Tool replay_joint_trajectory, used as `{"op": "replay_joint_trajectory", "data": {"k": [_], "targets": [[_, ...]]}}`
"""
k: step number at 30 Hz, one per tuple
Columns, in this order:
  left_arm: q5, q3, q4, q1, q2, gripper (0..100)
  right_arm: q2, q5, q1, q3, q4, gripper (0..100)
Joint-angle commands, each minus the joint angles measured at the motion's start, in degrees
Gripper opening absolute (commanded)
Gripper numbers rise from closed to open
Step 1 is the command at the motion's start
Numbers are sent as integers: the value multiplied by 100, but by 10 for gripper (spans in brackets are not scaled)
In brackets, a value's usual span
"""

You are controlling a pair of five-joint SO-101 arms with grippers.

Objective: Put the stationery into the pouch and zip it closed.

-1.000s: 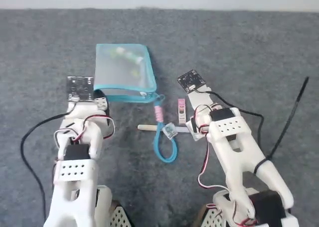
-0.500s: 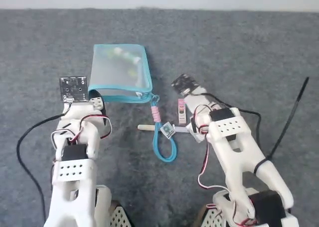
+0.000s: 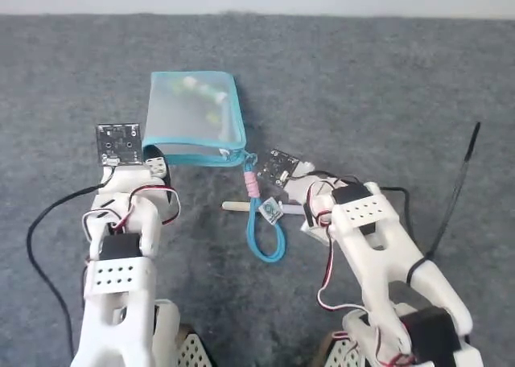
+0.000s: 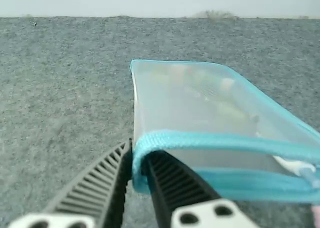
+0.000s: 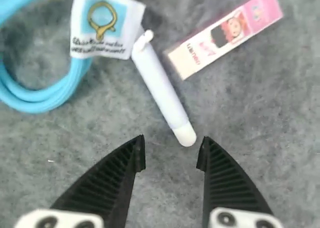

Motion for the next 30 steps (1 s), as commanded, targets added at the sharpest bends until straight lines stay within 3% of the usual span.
{"op": "replay_joint_trajectory", "data": {"k": [1,11,18,24,30], "targets": [[62,-426,9,-44,-53,12,-22,105,-22,-18,-119,180],[62,-418,35,88,-53,12,198,132,-57,246,-716,147],[53,-409,35,132,-44,12,1147,97,-57,-615,-189,157],[53,-409,35,123,-44,12,1481,-325,-48,-1011,171,1],[53,-409,35,123,-44,12,1481,-826,541,-1187,189,7]]}}
